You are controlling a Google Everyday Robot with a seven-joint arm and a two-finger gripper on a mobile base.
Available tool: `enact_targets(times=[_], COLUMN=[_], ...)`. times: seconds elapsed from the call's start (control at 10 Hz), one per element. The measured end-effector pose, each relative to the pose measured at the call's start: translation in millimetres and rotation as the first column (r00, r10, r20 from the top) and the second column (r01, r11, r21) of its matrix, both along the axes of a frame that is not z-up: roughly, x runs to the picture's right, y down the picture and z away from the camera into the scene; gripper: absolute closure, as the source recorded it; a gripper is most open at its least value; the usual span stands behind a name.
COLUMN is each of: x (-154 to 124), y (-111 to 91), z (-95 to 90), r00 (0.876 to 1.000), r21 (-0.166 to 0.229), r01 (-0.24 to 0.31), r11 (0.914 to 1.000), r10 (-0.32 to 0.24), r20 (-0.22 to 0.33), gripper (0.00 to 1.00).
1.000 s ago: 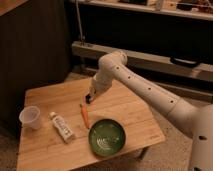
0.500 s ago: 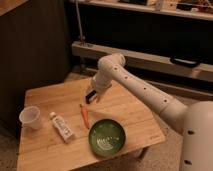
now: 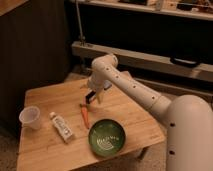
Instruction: Place the eraser in the ceramic cup
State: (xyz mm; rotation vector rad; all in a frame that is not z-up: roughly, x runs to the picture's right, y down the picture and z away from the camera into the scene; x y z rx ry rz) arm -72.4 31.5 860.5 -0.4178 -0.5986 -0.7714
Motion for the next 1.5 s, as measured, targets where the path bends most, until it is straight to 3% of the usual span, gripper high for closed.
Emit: enact_targets(times=[0.2, 0.7, 1.1, 1.2, 1.5], x=[0.5, -4.3, -16.3, -20.0, -25.7], y=[2.0, -14.7, -0.9, 4.1, 8.3], z=[11.0, 39.8, 49.1, 49.4, 54.9], r00=[1.000, 1.000, 0.999, 0.999, 0.998], r21=[-0.001, -0.008, -0.046, -0.057, -0.080], r01=[0.004, 0.022, 0.025, 0.025, 0.030], r11=[1.0000, 0.9997, 0.9986, 0.9981, 0.9963], r10=[-0.004, -0.021, -0.023, -0.022, -0.026], r20=[0.001, 0.013, 0.033, 0.038, 0.054], gripper=[0.20, 0.20, 0.20, 0.24, 0.55])
